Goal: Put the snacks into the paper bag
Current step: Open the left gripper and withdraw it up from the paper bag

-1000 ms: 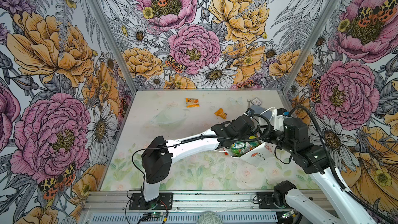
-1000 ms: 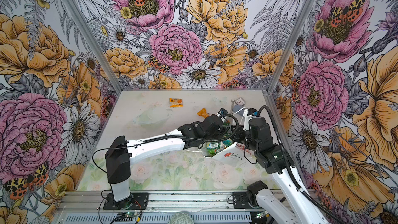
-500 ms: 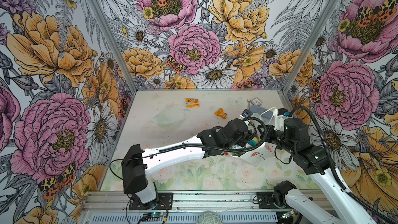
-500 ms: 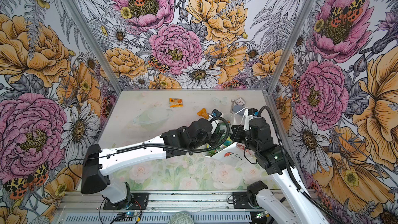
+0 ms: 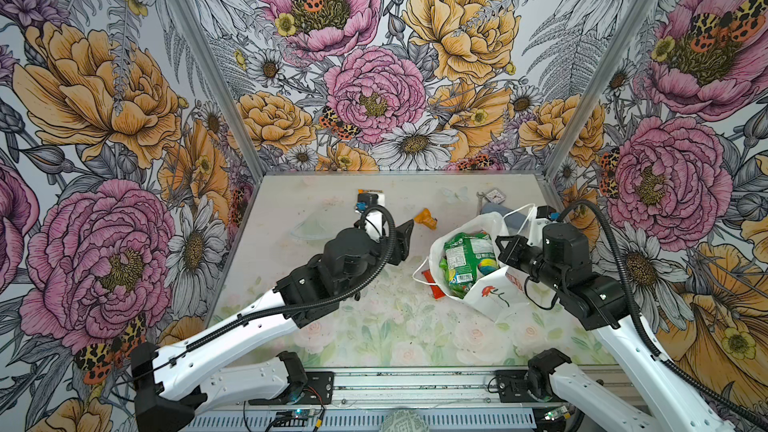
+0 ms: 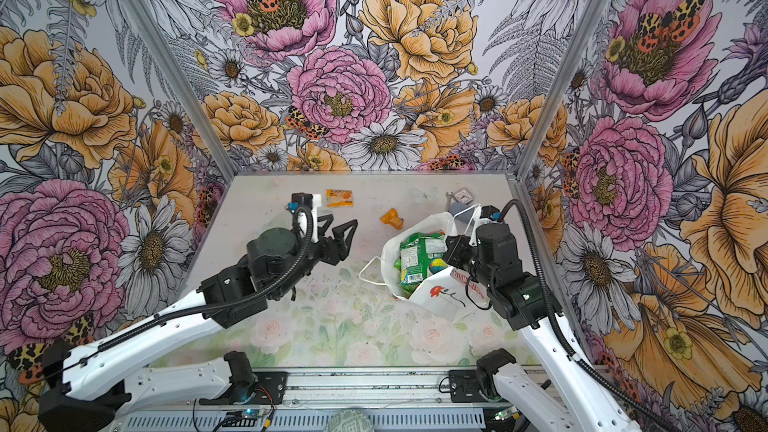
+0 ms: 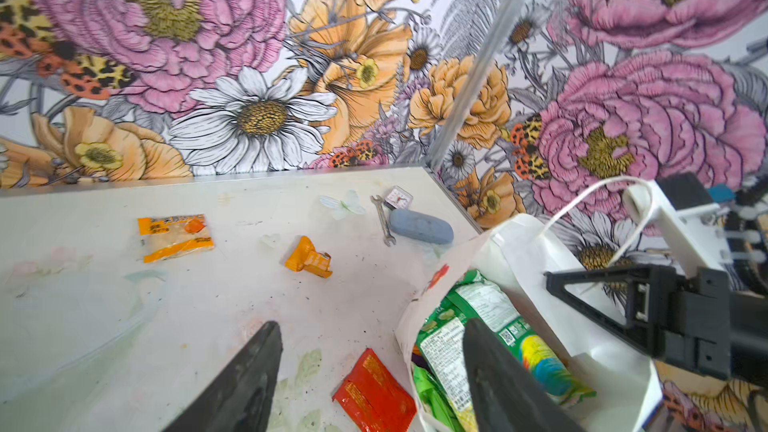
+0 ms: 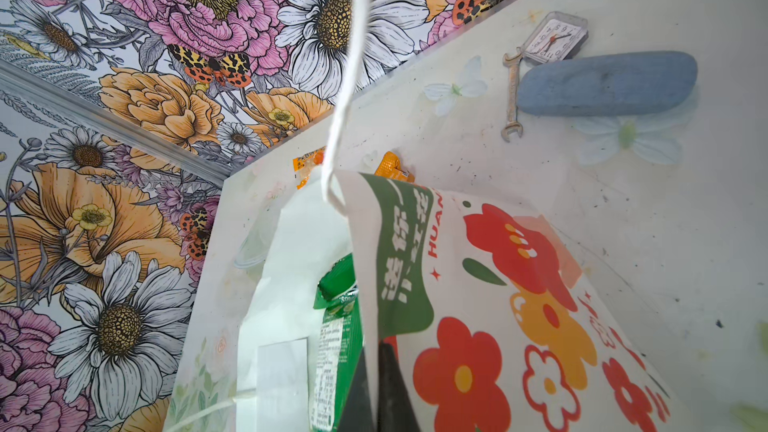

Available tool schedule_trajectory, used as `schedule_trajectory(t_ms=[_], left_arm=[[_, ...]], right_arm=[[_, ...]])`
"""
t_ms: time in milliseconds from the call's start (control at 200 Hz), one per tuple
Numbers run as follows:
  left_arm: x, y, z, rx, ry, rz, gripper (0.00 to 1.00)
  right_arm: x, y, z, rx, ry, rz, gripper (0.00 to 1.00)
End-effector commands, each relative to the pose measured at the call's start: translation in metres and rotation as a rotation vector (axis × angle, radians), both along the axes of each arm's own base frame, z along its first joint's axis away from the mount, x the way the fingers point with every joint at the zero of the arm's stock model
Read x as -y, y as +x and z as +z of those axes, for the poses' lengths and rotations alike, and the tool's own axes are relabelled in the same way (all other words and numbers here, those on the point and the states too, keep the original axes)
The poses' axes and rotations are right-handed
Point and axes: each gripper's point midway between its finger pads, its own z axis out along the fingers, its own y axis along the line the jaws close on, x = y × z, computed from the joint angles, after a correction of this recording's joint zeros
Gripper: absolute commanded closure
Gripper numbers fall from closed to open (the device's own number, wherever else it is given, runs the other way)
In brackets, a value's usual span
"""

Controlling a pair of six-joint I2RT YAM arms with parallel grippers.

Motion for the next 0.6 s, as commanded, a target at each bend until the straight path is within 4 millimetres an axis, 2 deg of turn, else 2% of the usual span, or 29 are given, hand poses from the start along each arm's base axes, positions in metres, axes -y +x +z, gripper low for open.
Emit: schedule_trajectory(t_ms=[0, 135, 240, 370, 435, 595], left_arm=[[-0.045, 0.007, -0.018, -0.058, -0.101, 0.120, 0.25], [-0.102, 0.013, -0.053, -0.167, -0.133, 0.267, 0.25], [-0.128, 0.016, -0.078, -0.241, -0.143, 0.322, 0.25], [-0.145, 0.018, -0.096, -0.278, -0.172, 0.355, 0.25], [-0.144, 0.017, -0.101, -0.297, -0.181, 0.334, 0.24], [-0.149, 0.023, -0.111, -0.324, -0.174, 0.351, 0.24]], right_arm=[[-0.011, 0.023, 0.052, 0.175, 0.131, -0.015, 1.00], [-0.024, 0.028, 0.052, 0.174, 0.160, 0.004, 1.00], [-0.038, 0.032, 0.055, 0.184, 0.172, 0.021, 1.00], [-0.060, 0.036, 0.057, 0.188, 0.208, 0.055, 1.00], [-0.065, 0.039, 0.056, 0.182, 0.220, 0.058, 1.00], [-0.054, 0.037, 0.052, 0.185, 0.224, 0.007, 1.00]])
